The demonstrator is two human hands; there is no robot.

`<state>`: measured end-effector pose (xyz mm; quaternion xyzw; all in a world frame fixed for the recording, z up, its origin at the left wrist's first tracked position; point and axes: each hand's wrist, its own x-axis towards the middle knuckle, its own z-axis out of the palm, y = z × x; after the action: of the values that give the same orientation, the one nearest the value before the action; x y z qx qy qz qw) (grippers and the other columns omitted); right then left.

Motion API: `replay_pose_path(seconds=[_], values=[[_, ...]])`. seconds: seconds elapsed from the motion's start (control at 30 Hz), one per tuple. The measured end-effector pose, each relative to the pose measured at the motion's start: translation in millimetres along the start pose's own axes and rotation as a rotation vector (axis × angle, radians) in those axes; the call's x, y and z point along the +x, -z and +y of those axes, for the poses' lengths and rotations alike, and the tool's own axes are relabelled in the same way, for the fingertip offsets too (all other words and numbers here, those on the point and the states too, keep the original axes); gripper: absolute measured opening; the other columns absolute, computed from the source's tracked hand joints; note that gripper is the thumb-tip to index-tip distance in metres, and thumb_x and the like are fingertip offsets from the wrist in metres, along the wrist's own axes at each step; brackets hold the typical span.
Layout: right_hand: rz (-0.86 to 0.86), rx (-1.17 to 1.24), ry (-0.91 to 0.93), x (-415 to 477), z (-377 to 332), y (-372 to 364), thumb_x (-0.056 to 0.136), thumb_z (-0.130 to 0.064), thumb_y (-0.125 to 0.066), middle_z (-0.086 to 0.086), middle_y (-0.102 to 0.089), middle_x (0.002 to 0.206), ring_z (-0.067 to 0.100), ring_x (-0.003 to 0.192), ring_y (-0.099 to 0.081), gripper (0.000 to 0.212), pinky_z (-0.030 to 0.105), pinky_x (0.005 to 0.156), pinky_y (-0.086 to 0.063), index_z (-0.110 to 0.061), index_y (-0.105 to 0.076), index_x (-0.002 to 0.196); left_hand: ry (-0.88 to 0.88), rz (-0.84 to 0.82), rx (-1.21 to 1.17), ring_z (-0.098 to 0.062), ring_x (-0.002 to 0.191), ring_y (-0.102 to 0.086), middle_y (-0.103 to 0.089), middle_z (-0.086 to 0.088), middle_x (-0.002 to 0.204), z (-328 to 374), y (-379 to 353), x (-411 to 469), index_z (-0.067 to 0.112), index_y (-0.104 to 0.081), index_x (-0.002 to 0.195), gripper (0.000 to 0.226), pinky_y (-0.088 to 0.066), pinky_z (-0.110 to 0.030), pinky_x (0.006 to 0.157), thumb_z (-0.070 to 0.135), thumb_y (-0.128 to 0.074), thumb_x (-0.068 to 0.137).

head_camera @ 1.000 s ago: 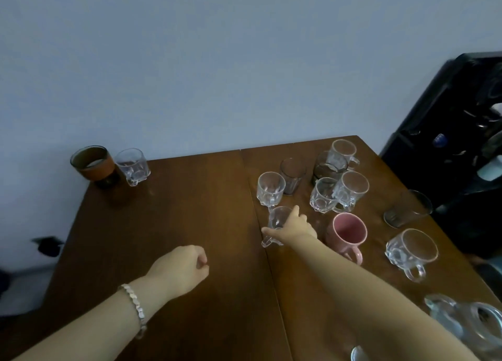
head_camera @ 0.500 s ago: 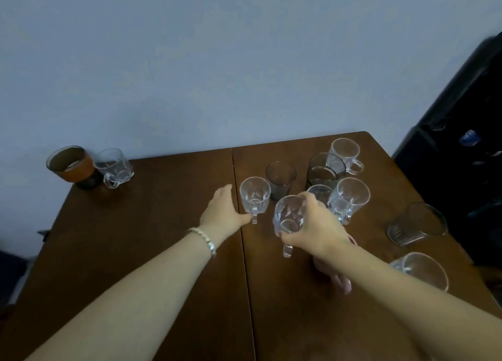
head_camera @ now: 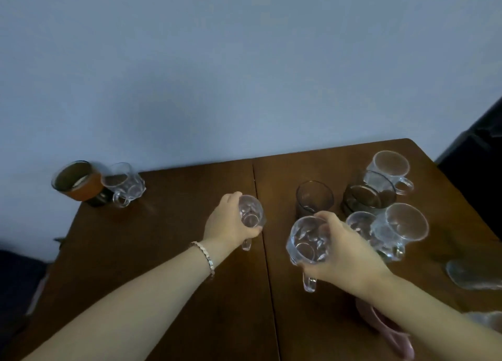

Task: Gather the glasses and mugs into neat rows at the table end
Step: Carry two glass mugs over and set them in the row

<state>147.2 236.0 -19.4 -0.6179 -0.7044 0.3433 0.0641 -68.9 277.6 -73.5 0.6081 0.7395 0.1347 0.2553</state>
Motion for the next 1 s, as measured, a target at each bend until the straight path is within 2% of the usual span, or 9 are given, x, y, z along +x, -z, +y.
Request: replay_pose_path(seconds=[0.1,0.2,0.37,0.47,0.53,0.7,0.87,0.93,1.0], values=[[-0.014,0.019,0.018,9,-9,-5,0.066,-0.039,-0.081,-0.007,-0.047,0.134,0.011,0.115,-0.054,0.094,0.023,0.092,-0.05,-0.03,-0.024,0.14,0.002,0.047,0.075,-0.024,0.115,-0.054,-0.041,-0.004,0.133,-17,33,17,0.017,-0.042,0.134,0.08,-0.052,-0.035,0.092,0.036,-0.082,0.067],[-0.02,0.064,0.03,37,-31,-23,0.064,-0.033,-0.082,-0.006,-0.046,0.132,0.011,0.111,-0.055,0.093,0.024,0.09,-0.052,-0.029,-0.027,0.139,0.112,0.134,0.117,-0.03,0.122,-0.047,-0.034,-0.01,0.135,-52,69,47,0.014,-0.041,0.137,0.082,-0.046,-0.039,0.097,0.033,-0.081,0.069],[-0.005,0.106,0.023,96,-73,-58,0.065,-0.035,-0.082,-0.003,-0.04,0.132,0.012,0.11,-0.051,0.092,0.023,0.089,-0.05,-0.027,-0.03,0.14,0.166,0.184,0.105,-0.031,0.116,-0.052,-0.043,-0.012,0.127,-109,100,88,0.005,-0.048,0.129,0.073,-0.046,-0.037,0.097,0.029,-0.081,0.069],[0.015,0.089,0.029,135,-98,-76,0.065,-0.036,-0.082,-0.001,-0.038,0.138,0.02,0.118,-0.053,0.097,0.034,0.097,-0.05,-0.025,-0.027,0.144,0.145,0.152,0.084,-0.03,0.118,-0.05,-0.045,-0.013,0.128,-127,102,100,0.002,-0.047,0.129,0.071,-0.042,-0.032,0.094,0.026,-0.08,0.071],[0.044,0.08,0.052,161,-116,-86,0.066,-0.033,-0.081,-0.001,-0.037,0.142,0.023,0.121,-0.053,0.099,0.036,0.098,-0.049,-0.022,-0.023,0.146,0.129,0.142,0.077,-0.03,0.124,-0.047,-0.043,-0.013,0.135,-135,99,104,0.001,-0.044,0.133,0.075,-0.04,-0.035,0.101,0.029,-0.079,0.072],[0.091,0.055,0.086,211,-158,-101,0.07,-0.024,-0.079,0.005,-0.035,0.143,0.03,0.116,-0.056,0.092,0.036,0.087,-0.049,-0.014,-0.024,0.143,0.089,0.153,0.066,-0.03,0.128,-0.045,-0.042,-0.012,0.14,-142,94,108,0.002,-0.042,0.136,0.079,-0.038,-0.038,0.106,0.03,-0.079,0.073],[0.044,-0.101,0.097,237,-168,-115,0.074,-0.027,-0.075,0.009,-0.031,0.14,0.035,0.109,-0.058,0.09,0.035,0.074,-0.044,-0.011,-0.021,0.143,0.094,0.168,0.067,-0.031,0.115,-0.054,-0.05,-0.012,0.127,-143,94,115,0.003,-0.052,0.124,0.072,-0.047,-0.04,0.098,0.033,-0.084,0.066],[0.048,-0.127,0.089,241,-165,-119,0.076,-0.027,-0.074,0.01,-0.03,0.142,0.034,0.113,-0.055,0.09,0.036,0.077,-0.046,-0.011,-0.018,0.145,0.108,0.167,0.073,-0.031,0.117,-0.053,-0.049,-0.012,0.128,-143,95,117,0.003,-0.05,0.126,0.074,-0.045,-0.04,0.097,0.033,-0.083,0.067],[0.062,-0.123,0.073,240,-162,-119,0.079,-0.03,-0.072,0.011,-0.028,0.147,0.032,0.124,-0.048,0.094,0.038,0.088,-0.047,-0.008,-0.011,0.148,0.127,0.181,0.086,-0.03,0.12,-0.051,-0.048,-0.011,0.13,-141,95,118,0.004,-0.048,0.128,0.075,-0.044,-0.04,0.099,0.033,-0.082,0.068]])
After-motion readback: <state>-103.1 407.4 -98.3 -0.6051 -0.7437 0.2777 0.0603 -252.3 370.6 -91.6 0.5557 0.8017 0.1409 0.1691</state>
